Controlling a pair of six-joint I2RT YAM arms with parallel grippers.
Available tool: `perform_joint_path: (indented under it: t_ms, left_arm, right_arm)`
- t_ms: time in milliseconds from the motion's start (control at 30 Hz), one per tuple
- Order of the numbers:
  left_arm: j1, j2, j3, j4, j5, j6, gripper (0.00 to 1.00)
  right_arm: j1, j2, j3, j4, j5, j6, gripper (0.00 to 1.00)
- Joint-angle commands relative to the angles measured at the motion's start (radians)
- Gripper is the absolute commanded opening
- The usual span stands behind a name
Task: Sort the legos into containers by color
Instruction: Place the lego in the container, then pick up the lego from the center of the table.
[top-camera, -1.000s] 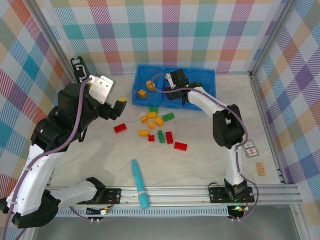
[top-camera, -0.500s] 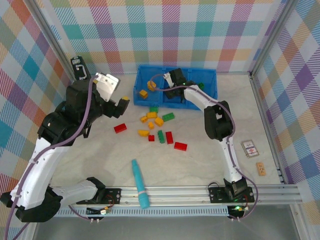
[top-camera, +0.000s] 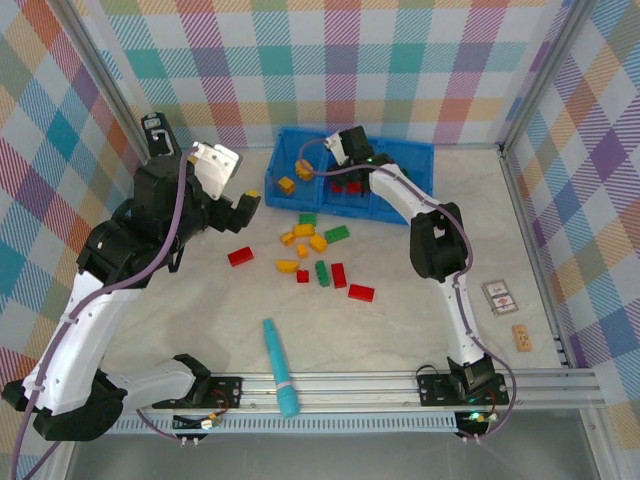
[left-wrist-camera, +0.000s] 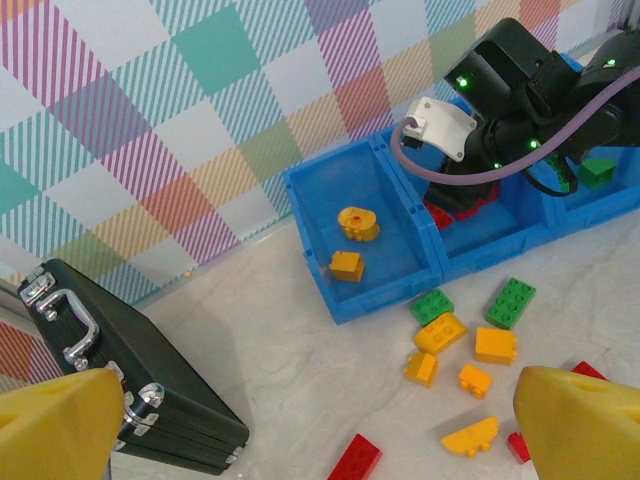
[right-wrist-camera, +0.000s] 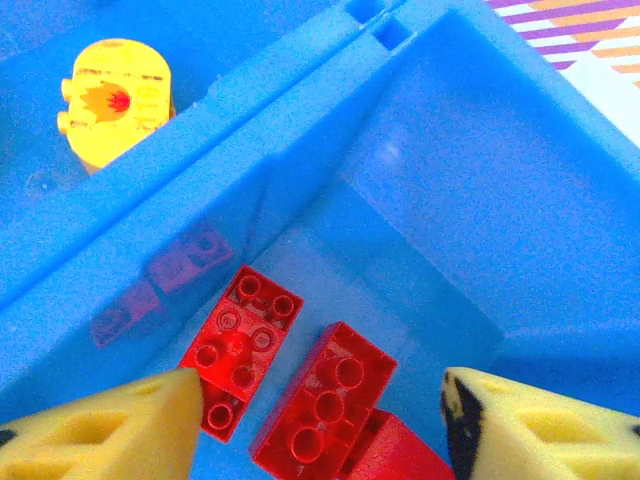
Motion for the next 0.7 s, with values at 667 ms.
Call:
perform_joint_path:
  t_ms: [667]
  left_arm:
    - [-0.009, -0.035, -0.018, 0.004, 0.014, 0.023, 1.00]
  right_arm:
    - [0.070, -0.736, -0.771, -0.193, -0.320, -0.097, 0.71]
